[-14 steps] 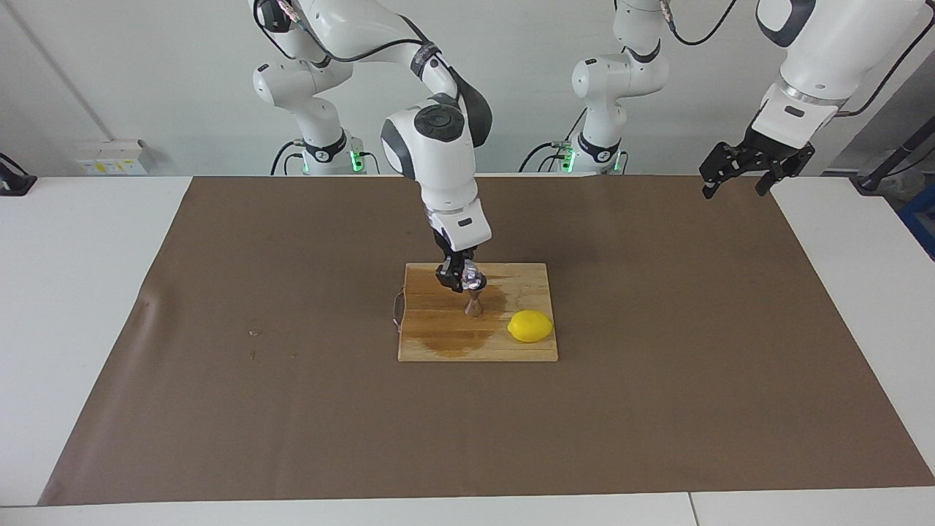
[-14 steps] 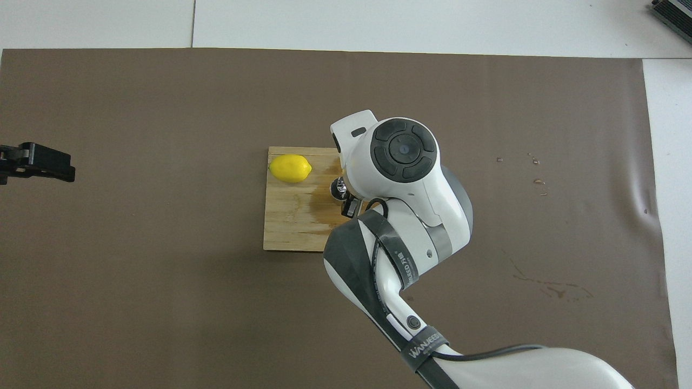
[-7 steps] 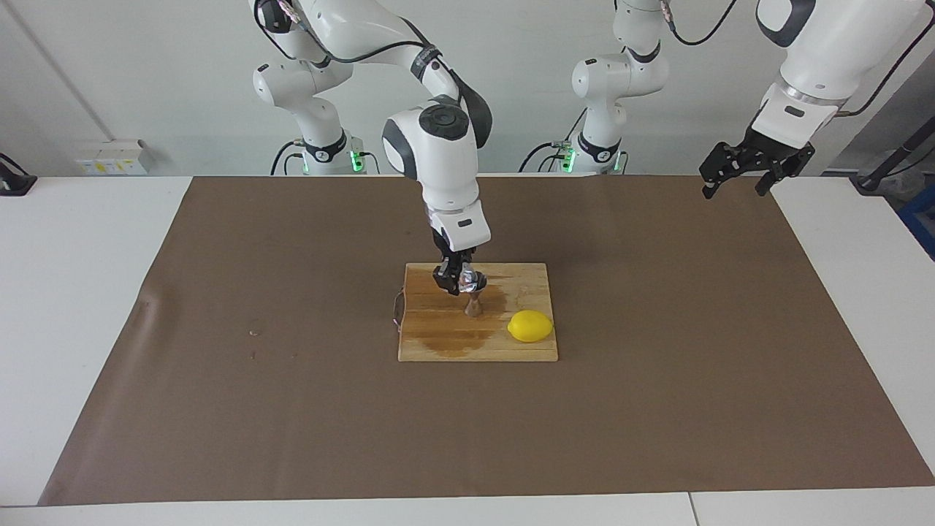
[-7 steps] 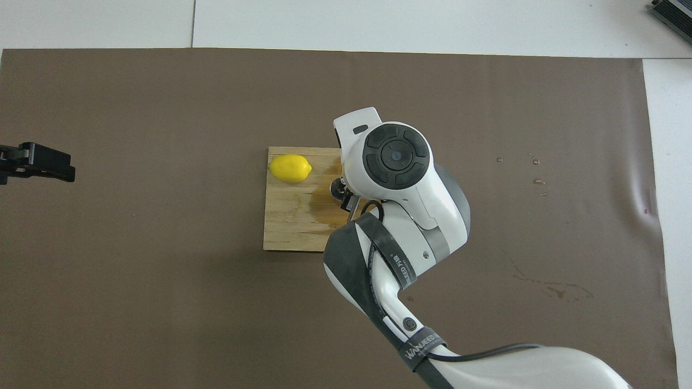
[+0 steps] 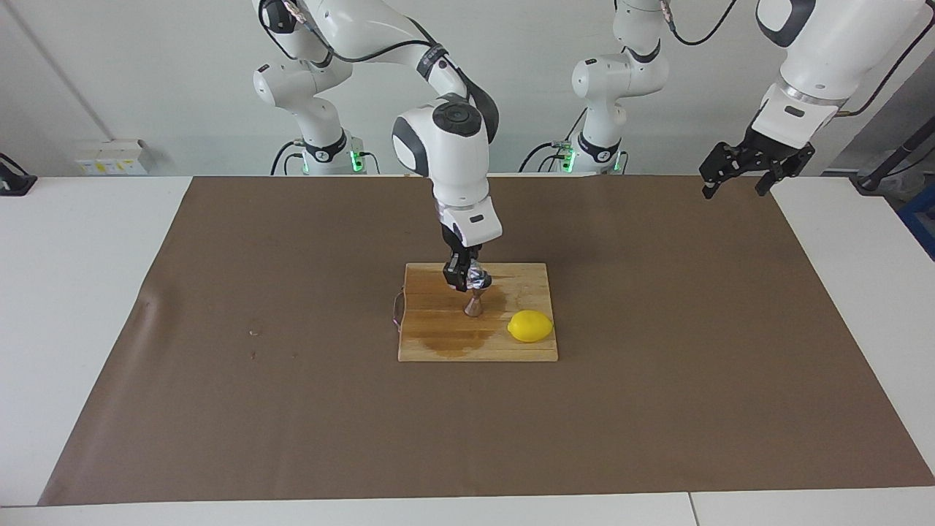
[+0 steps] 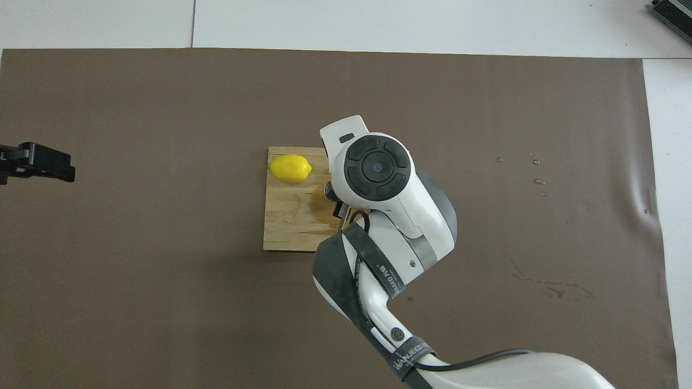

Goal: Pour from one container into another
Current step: 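Hold the clear glass tipped over the metal cup to pour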

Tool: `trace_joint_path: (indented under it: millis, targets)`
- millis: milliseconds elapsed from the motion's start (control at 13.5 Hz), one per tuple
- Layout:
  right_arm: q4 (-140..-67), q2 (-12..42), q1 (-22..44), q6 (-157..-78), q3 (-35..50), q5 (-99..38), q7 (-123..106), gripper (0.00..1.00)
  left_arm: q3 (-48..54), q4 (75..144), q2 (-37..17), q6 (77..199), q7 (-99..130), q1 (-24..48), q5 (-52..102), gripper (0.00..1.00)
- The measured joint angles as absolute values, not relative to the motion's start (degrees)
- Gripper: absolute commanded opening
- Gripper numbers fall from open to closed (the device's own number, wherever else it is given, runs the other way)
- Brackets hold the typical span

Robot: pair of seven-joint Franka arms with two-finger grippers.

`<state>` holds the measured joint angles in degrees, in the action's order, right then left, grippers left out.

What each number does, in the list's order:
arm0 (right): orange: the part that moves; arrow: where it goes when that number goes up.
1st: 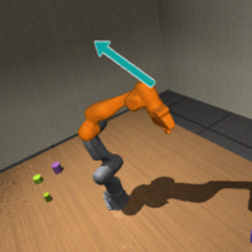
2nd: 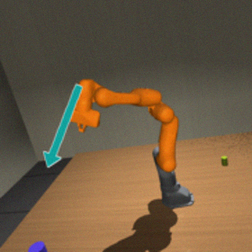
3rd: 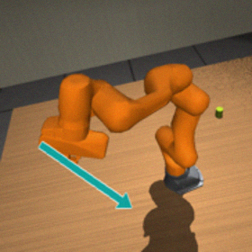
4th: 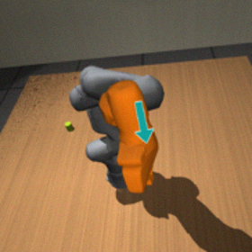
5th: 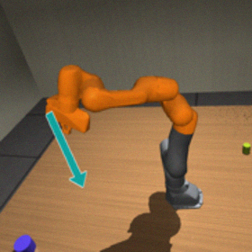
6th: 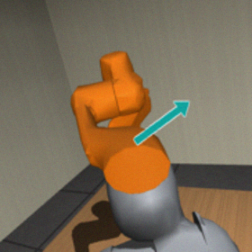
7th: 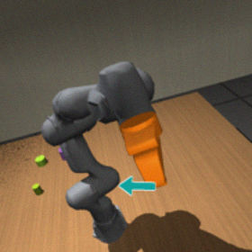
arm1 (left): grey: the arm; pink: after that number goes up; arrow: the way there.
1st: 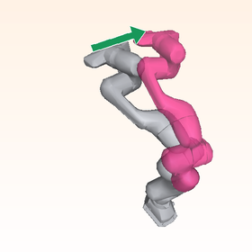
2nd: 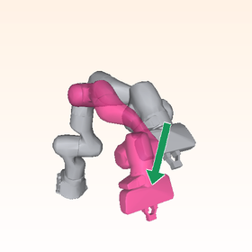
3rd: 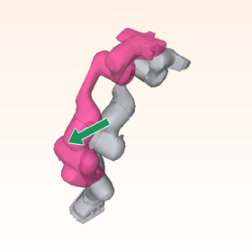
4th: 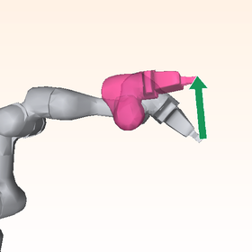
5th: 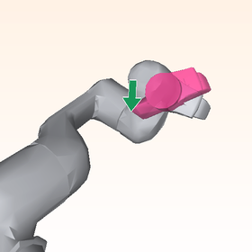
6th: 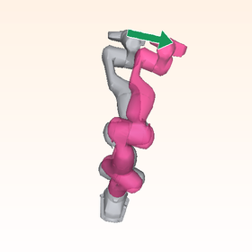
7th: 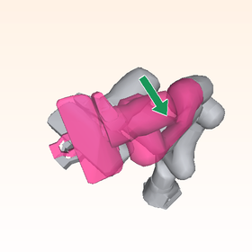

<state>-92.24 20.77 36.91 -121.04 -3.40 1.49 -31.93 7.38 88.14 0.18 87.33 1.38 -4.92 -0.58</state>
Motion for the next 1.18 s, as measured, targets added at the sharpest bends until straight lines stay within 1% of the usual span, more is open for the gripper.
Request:
trace_joint_path:
  millis: [1182]
  targets:
    - [-92.07, 20.77, 36.98, -120.92, -3.52, 6.07, -31.93, 0.00, 7.38, 88.14, 0.18, 87.33, 1.38, -4.92, -0.58, 1.00]
